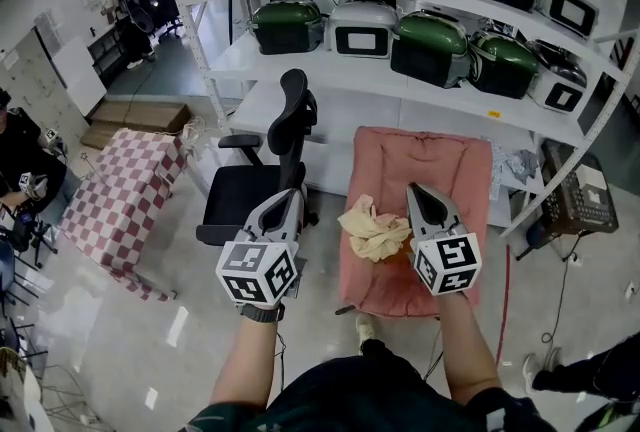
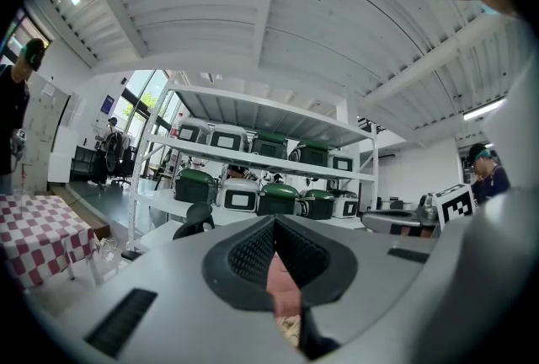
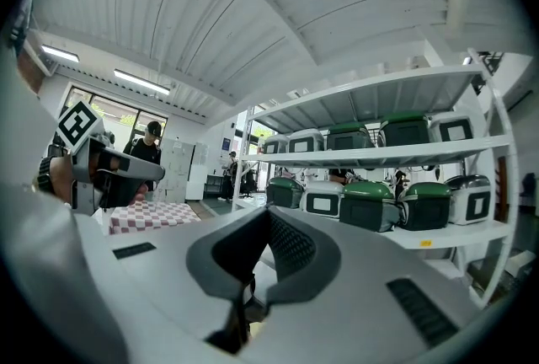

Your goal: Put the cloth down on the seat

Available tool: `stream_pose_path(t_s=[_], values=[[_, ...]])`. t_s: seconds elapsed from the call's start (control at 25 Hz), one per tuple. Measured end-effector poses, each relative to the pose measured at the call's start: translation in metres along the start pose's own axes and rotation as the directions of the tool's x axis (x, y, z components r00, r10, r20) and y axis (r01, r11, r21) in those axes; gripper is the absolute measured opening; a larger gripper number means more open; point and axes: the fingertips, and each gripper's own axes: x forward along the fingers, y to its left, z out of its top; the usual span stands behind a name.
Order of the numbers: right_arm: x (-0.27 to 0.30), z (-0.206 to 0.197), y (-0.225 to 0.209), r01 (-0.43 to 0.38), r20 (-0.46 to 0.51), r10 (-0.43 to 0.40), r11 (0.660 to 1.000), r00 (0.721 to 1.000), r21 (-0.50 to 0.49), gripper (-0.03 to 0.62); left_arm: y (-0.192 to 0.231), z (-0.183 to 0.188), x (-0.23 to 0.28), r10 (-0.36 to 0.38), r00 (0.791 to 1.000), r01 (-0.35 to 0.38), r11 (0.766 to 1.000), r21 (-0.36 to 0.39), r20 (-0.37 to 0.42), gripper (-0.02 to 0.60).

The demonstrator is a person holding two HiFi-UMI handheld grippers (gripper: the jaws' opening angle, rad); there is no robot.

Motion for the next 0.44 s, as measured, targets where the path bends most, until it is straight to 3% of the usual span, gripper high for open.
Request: stream_pose_path(t_s=[0.44], values=[[0.0002,0.0034,0.0009,-0.003,0.004,0.003,1.0,1.0,-0.011,0.005,-0.0021,0.0037,0.0006,-0.003,1.0,0.003,1.0,0.009,0.006,0.006]])
